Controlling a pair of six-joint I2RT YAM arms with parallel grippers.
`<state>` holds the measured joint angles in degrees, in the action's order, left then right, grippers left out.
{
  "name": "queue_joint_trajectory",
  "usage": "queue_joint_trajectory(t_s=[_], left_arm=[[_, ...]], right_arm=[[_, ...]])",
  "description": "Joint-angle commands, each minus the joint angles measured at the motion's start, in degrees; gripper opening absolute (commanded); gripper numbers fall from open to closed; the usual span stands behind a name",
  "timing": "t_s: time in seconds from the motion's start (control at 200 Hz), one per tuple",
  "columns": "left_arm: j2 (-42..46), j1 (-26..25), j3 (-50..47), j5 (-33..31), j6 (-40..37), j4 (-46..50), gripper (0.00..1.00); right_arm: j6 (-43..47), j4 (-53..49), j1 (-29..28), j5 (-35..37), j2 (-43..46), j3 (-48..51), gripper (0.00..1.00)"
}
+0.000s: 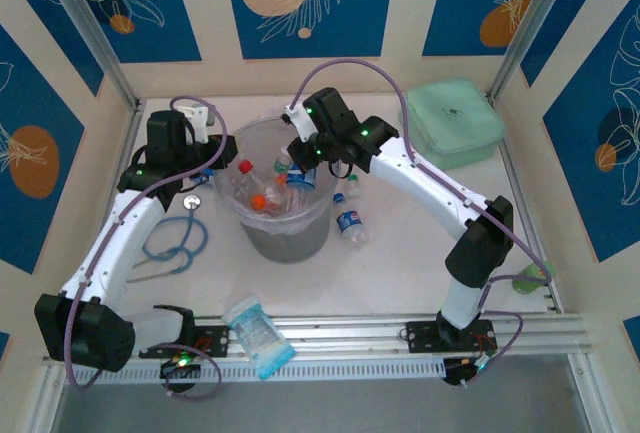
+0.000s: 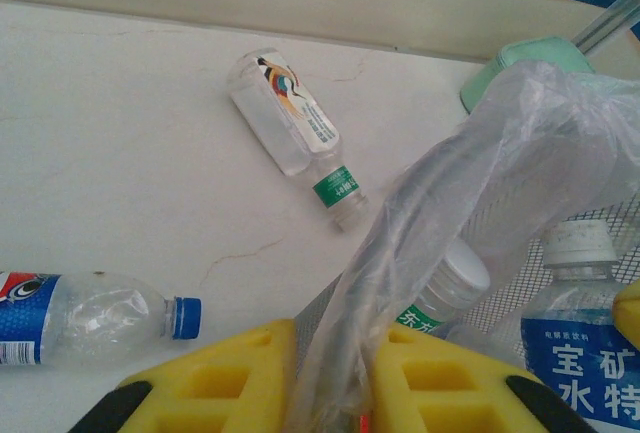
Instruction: Put the plastic bottles in the bin
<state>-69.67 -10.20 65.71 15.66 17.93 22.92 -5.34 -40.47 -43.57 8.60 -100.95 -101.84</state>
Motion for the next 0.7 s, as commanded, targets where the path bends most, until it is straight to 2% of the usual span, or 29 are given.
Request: queue_joint_trajectory(t_s=[0.0,0.11,0.33,0.51,0.695], left_arm=[[-0.5,0.7,-1.4,-3.5,-0.4,3.4,0.22],[-0.7,0.6,-1.4,-3.7,-0.4,3.5,0.22],[-0.9,0.6,-1.4,-3.6,-0.5,3.5,0.22],[-1.0,0.6,-1.4,-3.6,-0.5,3.4,0.22],[-1.2,0.6,-1.4,-3.5,-0.4,3.5,0.22]], right_arm=[[-1.8,-6.8,-2.1,-4.5,-1.5,-0.8,0.11],[-1.9,-7.4,-2.6,-3.1,1.1,-5.3,0.18],[-2.7,-6.8,-2.0,2.2,8.8,-7.4,0.41],[-5.8,-4.5,2.8,4.8,16.5,0.2,0.59],[-12.6,-1.7,13.1,1.7,23.3,13.1,0.67]])
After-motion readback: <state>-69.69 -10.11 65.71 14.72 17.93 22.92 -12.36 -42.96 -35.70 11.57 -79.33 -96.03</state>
